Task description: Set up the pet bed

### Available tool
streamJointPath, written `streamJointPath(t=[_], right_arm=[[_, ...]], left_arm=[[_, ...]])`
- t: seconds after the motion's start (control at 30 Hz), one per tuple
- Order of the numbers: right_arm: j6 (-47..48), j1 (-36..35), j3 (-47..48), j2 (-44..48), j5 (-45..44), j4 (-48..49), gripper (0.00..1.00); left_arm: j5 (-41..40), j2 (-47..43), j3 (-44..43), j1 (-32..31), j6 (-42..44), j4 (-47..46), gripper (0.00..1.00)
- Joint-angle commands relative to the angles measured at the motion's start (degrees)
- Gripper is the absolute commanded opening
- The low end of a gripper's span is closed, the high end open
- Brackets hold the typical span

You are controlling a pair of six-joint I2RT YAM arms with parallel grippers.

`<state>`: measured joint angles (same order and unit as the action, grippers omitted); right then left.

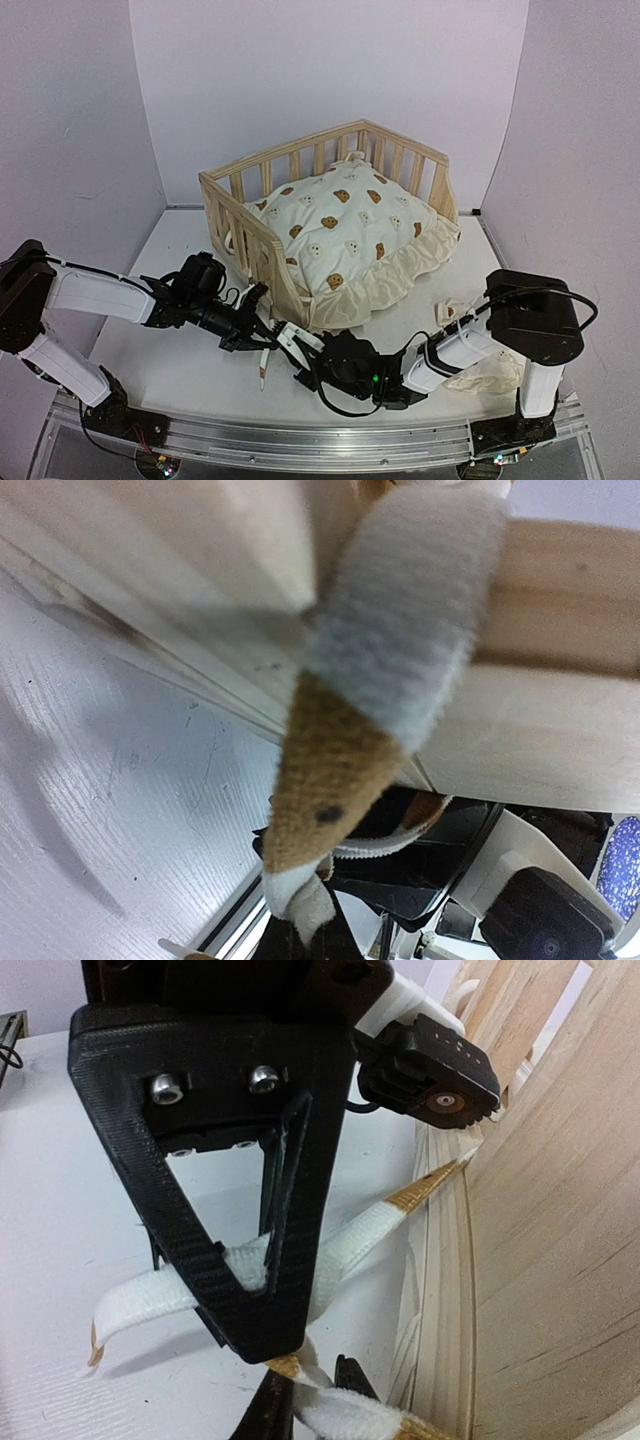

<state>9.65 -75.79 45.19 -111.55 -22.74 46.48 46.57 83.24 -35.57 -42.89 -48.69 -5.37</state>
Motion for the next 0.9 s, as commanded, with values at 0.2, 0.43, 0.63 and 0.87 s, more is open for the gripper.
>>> streamJointPath(t=[0.2,0.43,0.63,0.87], right_arm=[[3.47,-0.38,1.94,0.78,-3.37,-1.68,0.26],[2.60,-0.50,1.91,0.82,-4.27,-1.12,0.04],[0.60,-0.50,1.62,1.63,-2.74,-0.65,0.00],[-0.94,-0.51,1.69,2.14,-1.78,-0.10,0.00]], left_arm=[[1.36,0.69,-3.35,0.33,0.78,1.26,0.00],[1.34,0.67,-3.47,0.36,0.83,1.48,0.00],[-0.41,-1.93,-1.53,0.42,2.65,1.24,0.34],[-4.84,-10.27,5.91,-0.40,4.16,-4.05,0.65]])
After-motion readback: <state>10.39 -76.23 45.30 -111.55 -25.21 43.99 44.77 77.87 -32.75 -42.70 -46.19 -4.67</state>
